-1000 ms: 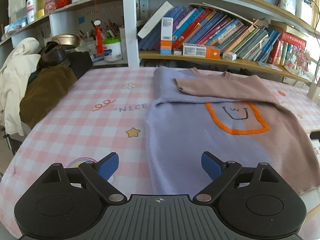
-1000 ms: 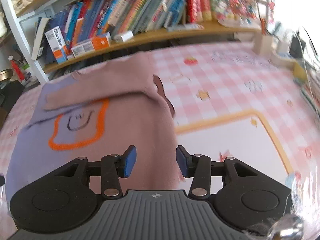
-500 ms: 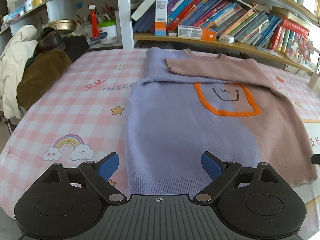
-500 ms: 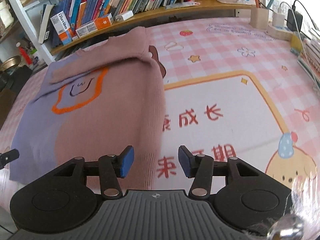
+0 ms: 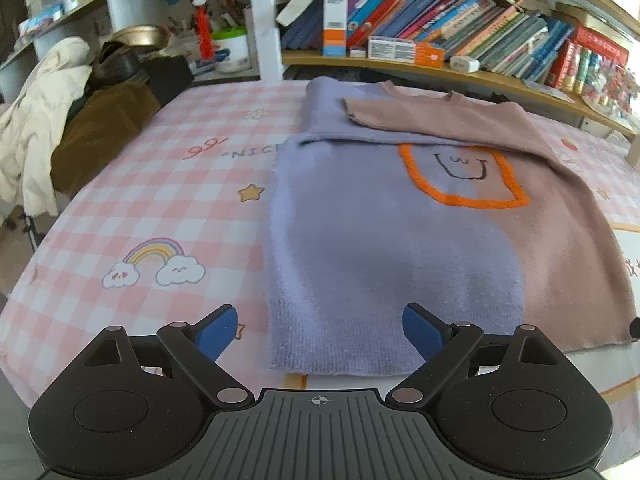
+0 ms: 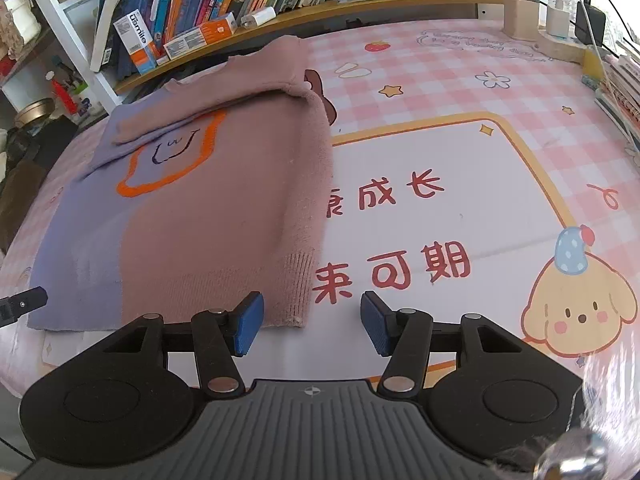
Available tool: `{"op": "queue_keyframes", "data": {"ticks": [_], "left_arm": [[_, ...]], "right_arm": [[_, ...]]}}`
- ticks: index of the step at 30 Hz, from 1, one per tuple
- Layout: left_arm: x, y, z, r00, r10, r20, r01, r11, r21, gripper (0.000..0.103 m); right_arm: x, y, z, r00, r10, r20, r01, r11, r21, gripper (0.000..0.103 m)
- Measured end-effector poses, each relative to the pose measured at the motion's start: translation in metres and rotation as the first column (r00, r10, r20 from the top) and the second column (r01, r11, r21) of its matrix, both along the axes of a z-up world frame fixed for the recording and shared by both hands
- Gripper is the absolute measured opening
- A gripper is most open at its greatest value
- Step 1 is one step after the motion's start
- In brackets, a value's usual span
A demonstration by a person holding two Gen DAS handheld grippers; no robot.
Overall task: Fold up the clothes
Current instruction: 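Move the open right gripper to the pink side edge of the sweater, then grasp the pink side edge with the right gripper while the left gripper grasps the lavender hem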
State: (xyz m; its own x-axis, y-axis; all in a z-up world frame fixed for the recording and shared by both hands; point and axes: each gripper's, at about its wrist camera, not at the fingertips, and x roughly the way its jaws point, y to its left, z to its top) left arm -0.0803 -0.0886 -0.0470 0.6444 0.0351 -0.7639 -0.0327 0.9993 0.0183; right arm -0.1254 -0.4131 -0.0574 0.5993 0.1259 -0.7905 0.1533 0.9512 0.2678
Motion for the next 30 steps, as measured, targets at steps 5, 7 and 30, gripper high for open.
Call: {"op": "queue_keyframes", "data": {"ticks": [5,7,30], "left_arm": [[0.003,0.012,-0.004,1.0,0.023,-0.007,-0.024,0.998,-0.057,0.092],[0.004,0.016,-0.005,0.999,0.034,-0.007,-0.035,0.997,-0.075,0.092],[0.028,0.04,-0.012,0.999,0.028,-0.021,-0.031,0.983,-0.182,0.018]], "right_arm": [[0.001,0.001,0.0,1.0,-0.001,0.0,0.001,1.0,0.004,0.05],[0.003,0.001,0.0,1.0,-0.004,-0.001,0.004,1.0,0.006,0.047],[0.028,0.024,0.007,0.998,0.04,0.047,-0.038,0.999,-0.037,0.012]]}}
